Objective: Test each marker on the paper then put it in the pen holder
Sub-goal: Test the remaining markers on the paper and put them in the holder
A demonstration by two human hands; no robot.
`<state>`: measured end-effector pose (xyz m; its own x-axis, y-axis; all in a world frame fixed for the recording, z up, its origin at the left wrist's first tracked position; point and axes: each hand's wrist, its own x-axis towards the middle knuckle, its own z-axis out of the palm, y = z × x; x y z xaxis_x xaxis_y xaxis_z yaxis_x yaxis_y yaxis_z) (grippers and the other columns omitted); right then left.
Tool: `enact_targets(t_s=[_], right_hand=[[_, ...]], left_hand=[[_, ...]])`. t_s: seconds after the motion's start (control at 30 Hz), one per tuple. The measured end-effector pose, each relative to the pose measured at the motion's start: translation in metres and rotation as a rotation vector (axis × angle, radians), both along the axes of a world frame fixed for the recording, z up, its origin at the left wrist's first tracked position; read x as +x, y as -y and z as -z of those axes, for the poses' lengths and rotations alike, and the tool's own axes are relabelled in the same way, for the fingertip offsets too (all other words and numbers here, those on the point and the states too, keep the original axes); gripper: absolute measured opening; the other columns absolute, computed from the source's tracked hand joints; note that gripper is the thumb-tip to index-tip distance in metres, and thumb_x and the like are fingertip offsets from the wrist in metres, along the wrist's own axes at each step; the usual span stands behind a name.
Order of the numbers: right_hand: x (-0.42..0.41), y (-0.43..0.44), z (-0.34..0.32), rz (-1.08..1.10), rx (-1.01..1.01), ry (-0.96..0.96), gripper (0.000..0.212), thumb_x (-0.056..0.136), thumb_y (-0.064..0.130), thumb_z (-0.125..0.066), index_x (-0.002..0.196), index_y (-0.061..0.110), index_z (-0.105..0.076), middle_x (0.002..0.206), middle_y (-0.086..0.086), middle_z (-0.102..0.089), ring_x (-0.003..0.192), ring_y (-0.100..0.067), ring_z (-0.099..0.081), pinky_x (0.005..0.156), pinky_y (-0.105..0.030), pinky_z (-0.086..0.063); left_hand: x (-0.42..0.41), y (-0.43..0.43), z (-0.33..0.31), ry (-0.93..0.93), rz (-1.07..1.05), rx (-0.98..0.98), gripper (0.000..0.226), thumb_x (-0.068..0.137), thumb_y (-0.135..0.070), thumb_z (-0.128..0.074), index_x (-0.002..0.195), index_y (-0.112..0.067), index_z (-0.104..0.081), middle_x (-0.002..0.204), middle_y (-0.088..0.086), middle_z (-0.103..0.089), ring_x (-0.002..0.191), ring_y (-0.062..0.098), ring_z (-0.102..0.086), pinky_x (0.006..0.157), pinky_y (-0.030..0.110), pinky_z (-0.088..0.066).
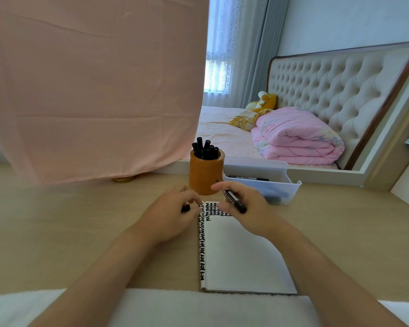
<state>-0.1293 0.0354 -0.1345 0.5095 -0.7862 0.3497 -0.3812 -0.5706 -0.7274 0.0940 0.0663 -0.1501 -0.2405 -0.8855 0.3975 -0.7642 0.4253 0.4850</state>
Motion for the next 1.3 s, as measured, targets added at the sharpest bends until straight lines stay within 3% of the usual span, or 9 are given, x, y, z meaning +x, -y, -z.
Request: enact_targets(t_s=[0.07, 0.1, 0.17, 0.23, 0.4, 0.53, 0.77, 0.97, 1.3], right_hand=[[0.003, -0.003, 0.0, 0.03, 0.035, 0.122, 0.013, 0.1, 0.017, -0.055, 0.106, 0.021, -0.066, 0.071, 0.012, -0.061, 0.063, -0.006, -0.057, 0.062, -0.019, -0.046], [0.005, -0.004, -0.001, 0.057, 0.116, 0.175, 0.016, 0.103, 0.018, -0.05, 0.104, 0.02, -0.065, 0.066, 0.004, -0.06, 0.059, -0.009, -0.055, 0.055, -0.023, -0.044], [0.007, -0.004, 0.003, 0.084, 0.3, 0.24, 0.019, 0.104, 0.014, -0.044, 0.113, 0.019, -0.061, 0.072, -0.011, -0.06, 0.059, -0.023, -0.058, 0.046, -0.028, -0.043], [0.006, -0.005, 0.008, 0.108, 0.37, 0.243, 0.016, 0.098, 0.011, -0.052, 0.112, 0.016, -0.059, 0.08, -0.014, -0.067, 0.061, -0.027, -0.062, 0.042, -0.025, -0.04], [0.006, -0.004, 0.013, 0.201, 0.277, 0.139, 0.003, 0.09, 0.01, -0.064, 0.089, 0.012, -0.061, 0.073, -0.009, -0.071, 0.052, -0.018, -0.062, 0.05, -0.025, -0.047], [0.008, -0.004, 0.014, 0.216, 0.228, 0.106, 0.011, 0.086, 0.008, -0.068, 0.077, 0.012, -0.062, 0.066, -0.008, -0.068, 0.052, -0.016, -0.062, 0.053, -0.026, -0.049], [0.01, -0.004, 0.015, 0.215, 0.211, 0.034, 0.017, 0.083, 0.009, -0.07, 0.072, 0.013, -0.058, 0.054, 0.004, -0.061, 0.047, -0.013, -0.055, 0.047, -0.024, -0.044], [0.011, -0.004, 0.018, 0.233, 0.156, -0.009, 0.017, 0.084, 0.015, -0.072, 0.074, 0.012, -0.059, 0.055, 0.011, -0.061, 0.049, -0.006, -0.054, 0.049, -0.02, -0.043], [0.013, -0.004, 0.018, 0.254, 0.09, -0.093, 0.02, 0.082, 0.017, -0.072, 0.069, 0.019, -0.056, 0.073, 0.001, -0.064, 0.062, -0.001, -0.051, 0.053, -0.011, -0.039]], left_hand=[[-0.004, -0.006, -0.003, 0.047, 0.058, 0.056, 0.011, 0.093, -0.04, -0.058, 0.103, -0.039, -0.063, 0.1, -0.02, -0.051, 0.094, 0.002, -0.051, 0.082, 0.028, -0.049], [-0.004, -0.01, -0.002, 0.086, 0.075, 0.075, 0.013, 0.093, -0.044, -0.057, 0.105, -0.039, -0.062, 0.1, -0.021, -0.05, 0.093, 0.001, -0.051, 0.081, 0.027, -0.049], [-0.002, -0.016, 0.001, 0.155, 0.091, 0.113, 0.022, 0.092, -0.053, -0.054, 0.111, -0.042, -0.057, 0.102, -0.021, -0.049, 0.092, 0.0, -0.049, 0.082, 0.027, -0.049], [0.002, -0.022, 0.007, 0.206, 0.11, 0.144, 0.033, 0.091, -0.06, -0.05, 0.12, -0.045, -0.052, 0.103, -0.019, -0.047, 0.096, -0.001, -0.045, 0.085, 0.028, -0.046], [0.004, -0.026, 0.018, 0.313, 0.151, 0.116, 0.053, 0.086, -0.075, -0.039, 0.135, -0.055, -0.038, 0.119, -0.02, -0.042, 0.111, 0.0, -0.035, 0.094, 0.026, -0.037], [0.001, -0.023, 0.02, 0.321, 0.158, 0.093, 0.055, 0.084, -0.078, -0.039, 0.133, -0.055, -0.041, 0.117, -0.019, -0.042, 0.11, 0.001, -0.036, 0.095, 0.029, -0.039], [0.003, -0.018, 0.019, 0.266, 0.167, 0.142, 0.051, 0.085, -0.074, -0.043, 0.132, -0.055, -0.047, 0.115, -0.02, -0.043, 0.111, -0.001, -0.036, 0.095, 0.027, -0.037], [0.002, -0.018, 0.018, 0.257, 0.151, 0.16, 0.05, 0.086, -0.069, -0.052, 0.133, -0.053, -0.051, 0.116, -0.02, -0.045, 0.111, 0.0, -0.036, 0.095, 0.026, -0.037], [0.001, -0.019, 0.015, 0.286, 0.136, 0.186, 0.05, 0.086, -0.07, -0.049, 0.134, -0.053, -0.049, 0.119, -0.02, -0.044, 0.109, 0.0, -0.035, 0.095, 0.029, -0.039]])
